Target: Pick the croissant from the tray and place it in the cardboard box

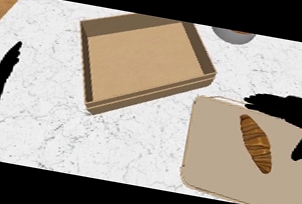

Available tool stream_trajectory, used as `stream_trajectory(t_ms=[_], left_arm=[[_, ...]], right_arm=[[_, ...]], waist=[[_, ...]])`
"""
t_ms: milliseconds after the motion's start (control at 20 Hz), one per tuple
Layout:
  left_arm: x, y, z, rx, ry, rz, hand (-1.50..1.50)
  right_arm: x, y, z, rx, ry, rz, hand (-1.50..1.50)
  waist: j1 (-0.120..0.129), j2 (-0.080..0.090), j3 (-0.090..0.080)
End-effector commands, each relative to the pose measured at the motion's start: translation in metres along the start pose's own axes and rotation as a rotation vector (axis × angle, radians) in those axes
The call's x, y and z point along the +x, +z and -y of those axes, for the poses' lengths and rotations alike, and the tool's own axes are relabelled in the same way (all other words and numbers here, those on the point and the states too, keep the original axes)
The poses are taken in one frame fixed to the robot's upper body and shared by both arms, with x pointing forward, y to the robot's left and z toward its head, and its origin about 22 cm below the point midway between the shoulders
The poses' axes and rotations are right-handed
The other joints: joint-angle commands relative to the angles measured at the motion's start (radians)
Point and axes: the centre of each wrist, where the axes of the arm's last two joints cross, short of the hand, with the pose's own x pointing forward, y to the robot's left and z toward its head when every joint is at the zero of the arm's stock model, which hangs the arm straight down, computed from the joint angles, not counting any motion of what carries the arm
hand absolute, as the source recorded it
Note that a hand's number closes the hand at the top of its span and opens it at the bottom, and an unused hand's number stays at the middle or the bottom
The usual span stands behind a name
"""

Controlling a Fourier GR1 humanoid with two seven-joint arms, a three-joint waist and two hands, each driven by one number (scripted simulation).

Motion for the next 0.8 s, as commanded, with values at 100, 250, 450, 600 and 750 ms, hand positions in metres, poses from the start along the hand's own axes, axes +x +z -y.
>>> stream_trajectory(t_ms=[100,250,450,600,750], left_arm=[[0.009,0.007,0.0,-0.001,0.0,-0.011,0.0],[0.007,-0.004,-0.023,0.028,-0.001,-0.001,0.0],[-0.012,0.011,-0.002,0.031,-0.008,-0.032,0.0],[-0.022,0.01,-0.021,-0.001,-0.008,-0.027,0.0],[-0.008,0.008,-0.013,0.019,0.002,-0.009,0.0]], right_arm=[[-0.013,-0.012,-0.001,0.072,-0.03,0.12,-1.5],[-0.016,-0.026,-0.034,0.071,-0.012,0.117,-1.5],[-0.008,-0.037,-0.022,0.076,-0.05,0.167,-1.5],[-0.009,-0.043,-0.019,0.082,-0.061,0.188,-1.5],[-0.008,-0.028,-0.018,0.105,-0.062,0.253,-1.5]], waist=[[-0.012,-0.005,0.0],[-0.014,-0.002,0.0],[-0.027,-0.008,-0.001],[-0.02,-0.006,-0.001],[-0.031,-0.01,-0.001]])
